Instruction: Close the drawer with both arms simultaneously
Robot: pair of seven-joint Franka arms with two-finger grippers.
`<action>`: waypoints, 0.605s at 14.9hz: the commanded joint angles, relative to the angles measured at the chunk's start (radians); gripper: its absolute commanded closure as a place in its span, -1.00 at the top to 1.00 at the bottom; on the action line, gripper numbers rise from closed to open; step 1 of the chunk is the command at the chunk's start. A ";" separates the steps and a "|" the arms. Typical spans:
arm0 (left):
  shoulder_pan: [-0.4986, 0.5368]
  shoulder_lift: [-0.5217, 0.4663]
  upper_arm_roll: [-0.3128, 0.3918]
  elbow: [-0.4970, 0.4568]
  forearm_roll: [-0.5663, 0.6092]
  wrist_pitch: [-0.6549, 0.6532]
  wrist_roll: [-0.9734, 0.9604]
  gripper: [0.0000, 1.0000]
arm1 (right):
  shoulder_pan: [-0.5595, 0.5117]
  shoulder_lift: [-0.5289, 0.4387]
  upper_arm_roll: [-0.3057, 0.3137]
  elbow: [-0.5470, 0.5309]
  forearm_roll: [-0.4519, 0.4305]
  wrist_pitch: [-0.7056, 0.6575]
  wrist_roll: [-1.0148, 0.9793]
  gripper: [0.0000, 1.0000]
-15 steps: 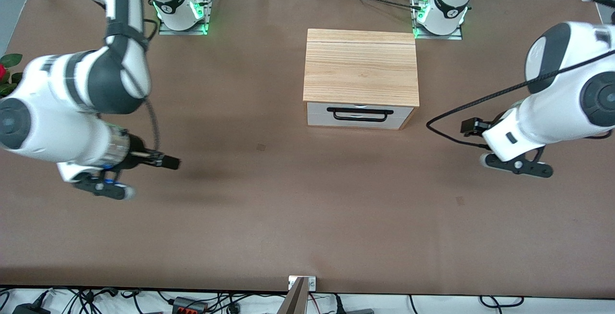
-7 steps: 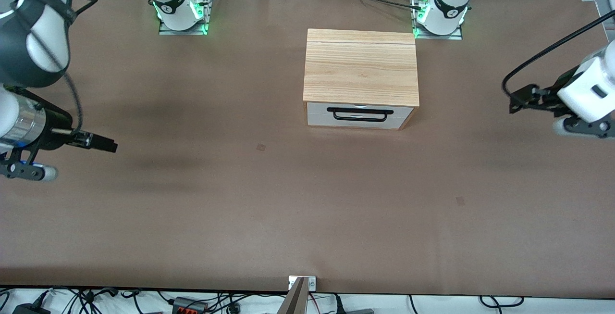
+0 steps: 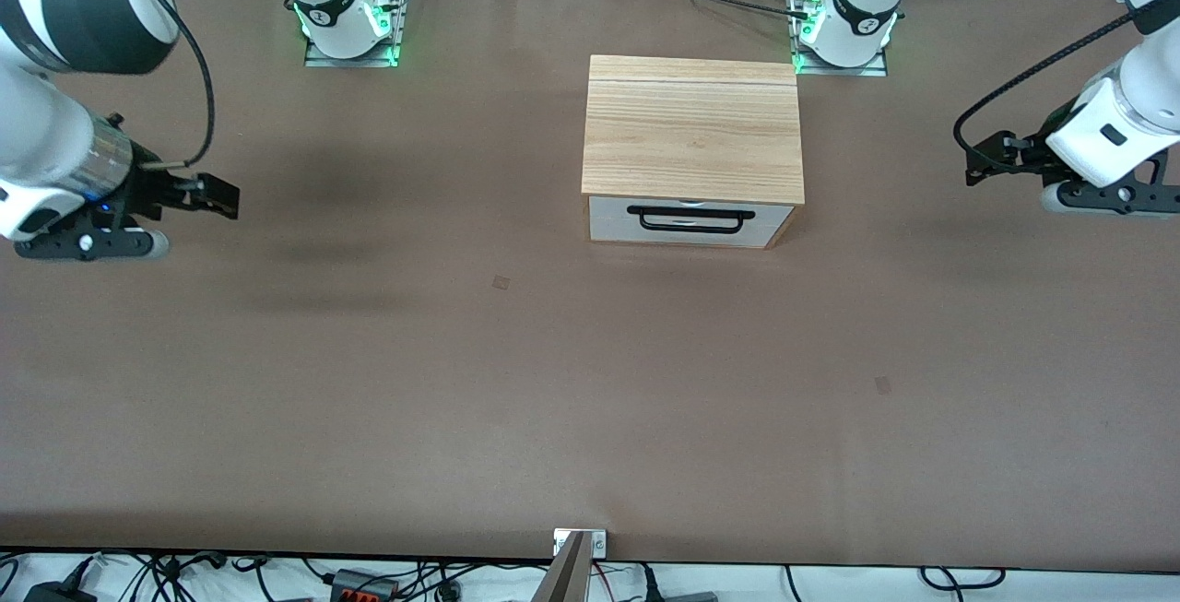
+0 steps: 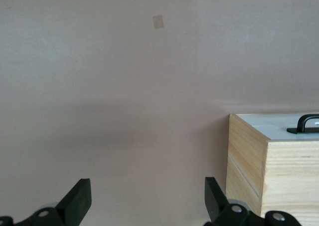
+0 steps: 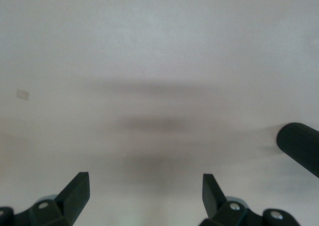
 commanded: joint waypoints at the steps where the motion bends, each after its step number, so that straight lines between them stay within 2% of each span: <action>1: 0.005 -0.028 -0.009 -0.003 -0.010 -0.006 0.010 1.00 | -0.019 -0.036 0.032 -0.046 -0.012 -0.035 0.005 1.00; 5: 0.005 -0.026 -0.013 0.018 -0.012 -0.008 0.007 1.00 | -0.024 -0.088 0.030 -0.097 -0.012 -0.031 0.008 1.00; 9: 0.007 -0.024 -0.012 0.021 -0.021 -0.004 0.008 1.00 | -0.024 -0.090 0.027 -0.099 -0.005 -0.026 0.009 1.00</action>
